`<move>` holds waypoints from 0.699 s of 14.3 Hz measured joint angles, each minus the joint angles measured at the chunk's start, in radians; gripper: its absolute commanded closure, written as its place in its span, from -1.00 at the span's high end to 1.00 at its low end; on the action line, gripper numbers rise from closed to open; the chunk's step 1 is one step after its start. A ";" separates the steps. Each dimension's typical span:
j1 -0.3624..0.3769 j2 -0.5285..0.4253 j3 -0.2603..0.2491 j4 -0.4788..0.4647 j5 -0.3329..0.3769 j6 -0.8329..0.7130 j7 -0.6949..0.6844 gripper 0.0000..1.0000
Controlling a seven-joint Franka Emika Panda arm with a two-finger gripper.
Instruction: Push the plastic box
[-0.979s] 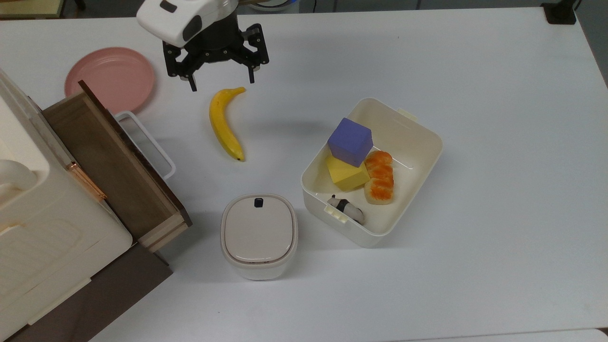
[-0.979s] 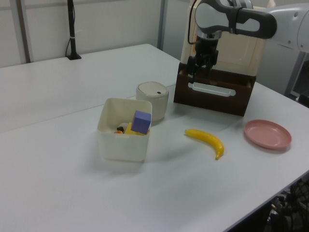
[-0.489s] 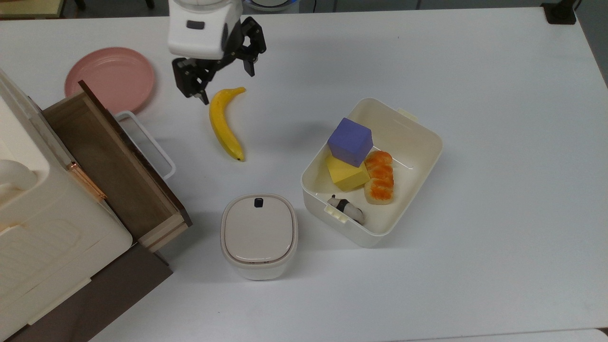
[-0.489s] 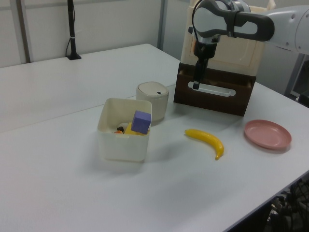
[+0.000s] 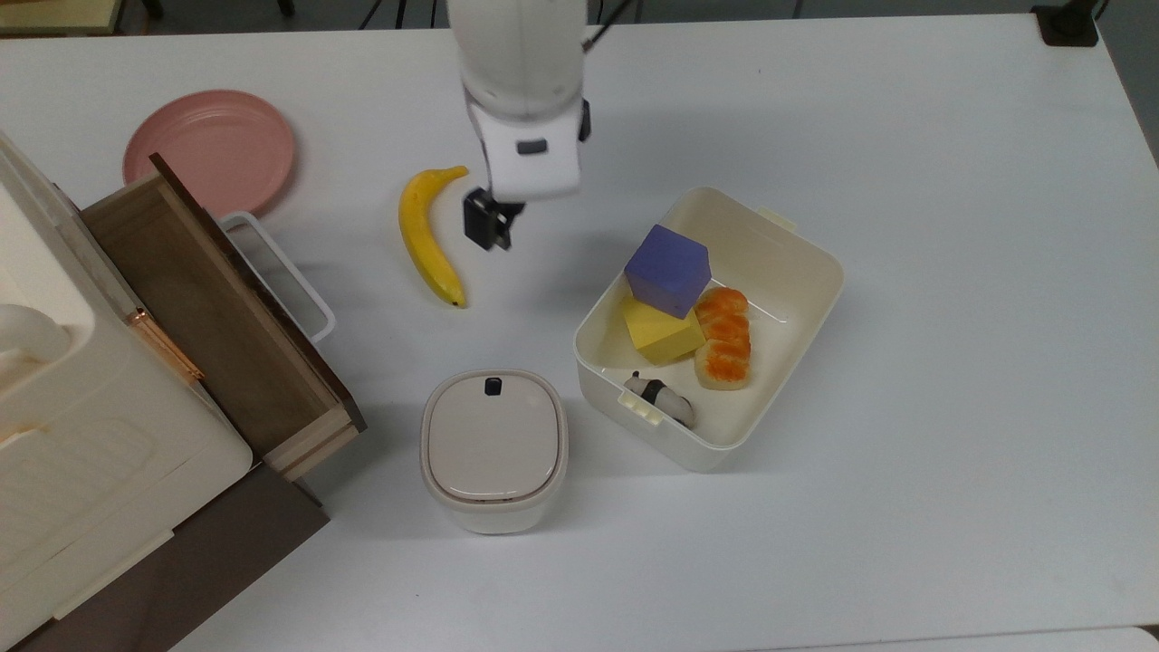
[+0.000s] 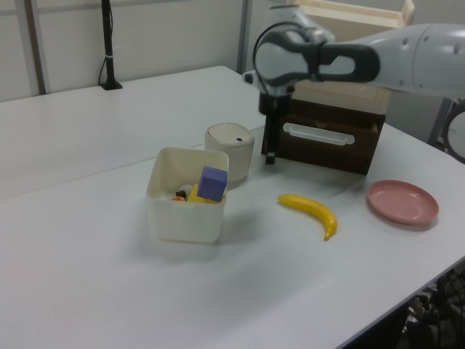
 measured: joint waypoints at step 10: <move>0.104 0.117 0.000 -0.002 -0.005 0.181 0.043 1.00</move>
